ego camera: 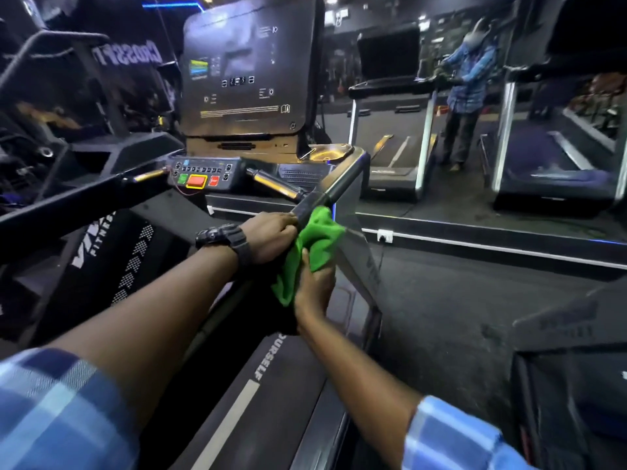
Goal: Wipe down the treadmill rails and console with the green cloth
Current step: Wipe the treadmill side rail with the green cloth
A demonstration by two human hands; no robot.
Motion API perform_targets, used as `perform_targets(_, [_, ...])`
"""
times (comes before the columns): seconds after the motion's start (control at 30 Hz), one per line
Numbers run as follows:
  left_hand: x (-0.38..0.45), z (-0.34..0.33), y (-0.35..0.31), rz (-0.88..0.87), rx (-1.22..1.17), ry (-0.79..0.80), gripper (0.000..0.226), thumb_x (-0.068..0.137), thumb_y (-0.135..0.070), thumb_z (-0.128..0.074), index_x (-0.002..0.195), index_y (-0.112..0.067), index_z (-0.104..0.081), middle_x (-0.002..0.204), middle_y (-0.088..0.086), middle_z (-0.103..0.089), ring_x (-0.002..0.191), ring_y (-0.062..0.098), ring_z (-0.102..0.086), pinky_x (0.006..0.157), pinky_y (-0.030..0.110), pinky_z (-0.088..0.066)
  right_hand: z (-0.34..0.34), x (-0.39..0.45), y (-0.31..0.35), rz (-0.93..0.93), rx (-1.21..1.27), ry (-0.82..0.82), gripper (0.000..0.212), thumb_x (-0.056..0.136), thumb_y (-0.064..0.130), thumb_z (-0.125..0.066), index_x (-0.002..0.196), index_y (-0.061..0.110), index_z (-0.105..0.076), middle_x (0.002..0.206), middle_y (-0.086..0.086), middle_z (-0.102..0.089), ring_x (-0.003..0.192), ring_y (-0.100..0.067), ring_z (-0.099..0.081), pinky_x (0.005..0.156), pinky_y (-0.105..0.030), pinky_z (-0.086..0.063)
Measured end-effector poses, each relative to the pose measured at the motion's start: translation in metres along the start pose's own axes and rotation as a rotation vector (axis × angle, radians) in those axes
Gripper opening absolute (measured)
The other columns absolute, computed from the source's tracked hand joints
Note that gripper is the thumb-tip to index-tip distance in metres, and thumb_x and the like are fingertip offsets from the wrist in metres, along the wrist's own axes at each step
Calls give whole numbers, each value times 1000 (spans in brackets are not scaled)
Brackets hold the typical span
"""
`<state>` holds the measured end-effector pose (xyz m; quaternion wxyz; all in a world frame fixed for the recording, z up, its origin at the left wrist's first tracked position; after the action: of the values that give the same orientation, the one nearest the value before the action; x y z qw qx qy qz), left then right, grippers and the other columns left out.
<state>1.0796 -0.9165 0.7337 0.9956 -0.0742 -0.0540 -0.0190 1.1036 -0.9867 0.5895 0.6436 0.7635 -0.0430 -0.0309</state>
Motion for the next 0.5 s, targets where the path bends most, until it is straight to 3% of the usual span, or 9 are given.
perform_targets(0.07, [-7, 3, 8, 3, 10, 7, 59, 71, -35, -25, 108, -9, -62, 119, 14, -64, 111, 30, -58, 95, 39, -45, -3, 9, 24, 170, -152, 43, 65, 77, 63, -50, 117, 13, -64, 115, -10, -69, 109, -29, -63, 93, -41, -49])
perform_targets(0.13, [-24, 7, 13, 0, 55, 16, 56, 68, -35, -26, 104, -12, -63, 111, 12, -67, 103, 30, -61, 89, 40, -48, -4, 24, 41, 204, -201, 105, 52, 82, 53, -58, 117, 15, -64, 115, -11, -69, 109, -30, -63, 92, -38, -49])
perform_targets(0.23, [-55, 12, 19, -49, 142, 43, 56, 63, -31, -30, 105, -15, -64, 115, 8, -66, 105, 30, -61, 89, 41, -49, -2, 15, 37, -34, -186, 102, 55, 93, 56, -53, 124, 11, -62, 127, -17, -64, 118, -34, -59, 95, -37, -44])
perform_targets(0.33, [-94, 14, 22, -139, 208, 47, 58, 62, -27, -31, 109, -17, -63, 119, 5, -64, 109, 30, -60, 91, 41, -49, -4, -45, 21, -184, -168, 11, 61, 96, 59, -46, 122, 6, -63, 125, -21, -64, 115, -36, -59, 88, -36, -44])
perform_targets(0.43, [-143, 16, 27, -232, 210, 33, 67, 63, -34, -21, 111, -12, -62, 123, 9, -62, 112, 31, -59, 94, 42, -47, -2, -132, 12, -194, -187, -63, 60, 96, 57, -47, 119, 4, -64, 122, -20, -65, 114, -36, -59, 87, -36, -44])
perform_targets(0.5, [-172, 16, 30, -287, 197, 24, 71, 65, -40, -16, 110, -10, -62, 122, 11, -62, 110, 32, -59, 92, 43, -48, 1, -175, 17, -98, -172, -102, 54, 95, 54, -50, 118, 6, -62, 122, -18, -65, 114, -35, -59, 90, -38, -46])
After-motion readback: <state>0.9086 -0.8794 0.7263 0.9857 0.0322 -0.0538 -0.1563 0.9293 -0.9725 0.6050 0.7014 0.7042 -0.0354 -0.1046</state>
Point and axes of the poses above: each hand's wrist, its own x-axis towards the middle knuckle, its own z-axis out of the back of the hand, y = z × x, the point moved 5 cm from there along x, towards the middle knuckle
